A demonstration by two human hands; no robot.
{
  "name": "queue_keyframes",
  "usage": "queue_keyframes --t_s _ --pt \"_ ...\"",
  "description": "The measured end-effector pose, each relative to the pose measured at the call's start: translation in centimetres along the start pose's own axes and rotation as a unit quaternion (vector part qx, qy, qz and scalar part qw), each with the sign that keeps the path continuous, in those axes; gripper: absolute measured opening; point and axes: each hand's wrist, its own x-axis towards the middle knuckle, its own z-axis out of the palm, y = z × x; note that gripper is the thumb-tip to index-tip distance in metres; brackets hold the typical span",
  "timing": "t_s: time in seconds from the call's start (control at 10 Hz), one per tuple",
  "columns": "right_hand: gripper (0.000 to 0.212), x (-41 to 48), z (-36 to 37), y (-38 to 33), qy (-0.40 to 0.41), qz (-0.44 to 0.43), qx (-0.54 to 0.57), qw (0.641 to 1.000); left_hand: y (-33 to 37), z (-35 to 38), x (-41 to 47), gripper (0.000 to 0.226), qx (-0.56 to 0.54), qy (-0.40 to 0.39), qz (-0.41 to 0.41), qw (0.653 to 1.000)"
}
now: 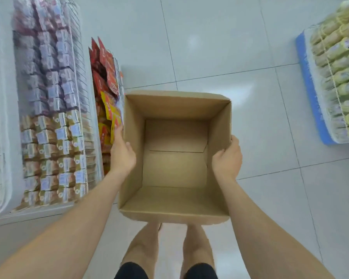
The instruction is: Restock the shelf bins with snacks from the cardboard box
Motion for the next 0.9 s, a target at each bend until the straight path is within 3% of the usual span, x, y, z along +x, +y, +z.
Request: queue_keyframes --t_s 0.1,0.3,0.5,0.6,0.7,0.8,0.9 --pt "0.061 4.0 6.3 1.5 -0.048 -0.002 0.007 0.999 -2.7 4.2 3.7 0.066 0.017 0.031 -0.026 0.999" --pt "0.076 8.4 15.4 4.0 -0.122 0.01 0.013 0.992 -8.1 11.7 9.0 0.084 0.043 0.017 -0.091 0.995" --pt "0.087 10.8 19.7 5.2 -0.224 -0.02 -0.017 0.974 -10.6 15.4 9.9 0.101 0.092 -0.02 -0.195 0.976" --pt "0.088 11.5 20.2 4.9 -0.265 -0.002 -0.044 0.963 -10.8 15.3 9.3 0.104 0.13 -0.015 -0.207 0.97" --pt "0.077 10.1 19.9 4.0 -0.207 -0.041 -0.165 0.964 -9.9 14.8 8.4 0.096 0.142 0.004 -0.175 0.974" --pt "0.058 7.7 18.3 2.0 -0.141 -0.158 -0.201 0.957 -7.7 13.5 7.5 0.056 0.134 0.028 -0.095 0.986" --pt "0.035 4.5 15.1 -2.2 -0.238 -0.197 0.015 0.951 -3.6 11.4 5.9 0.016 0.034 -0.033 -0.048 0.998"
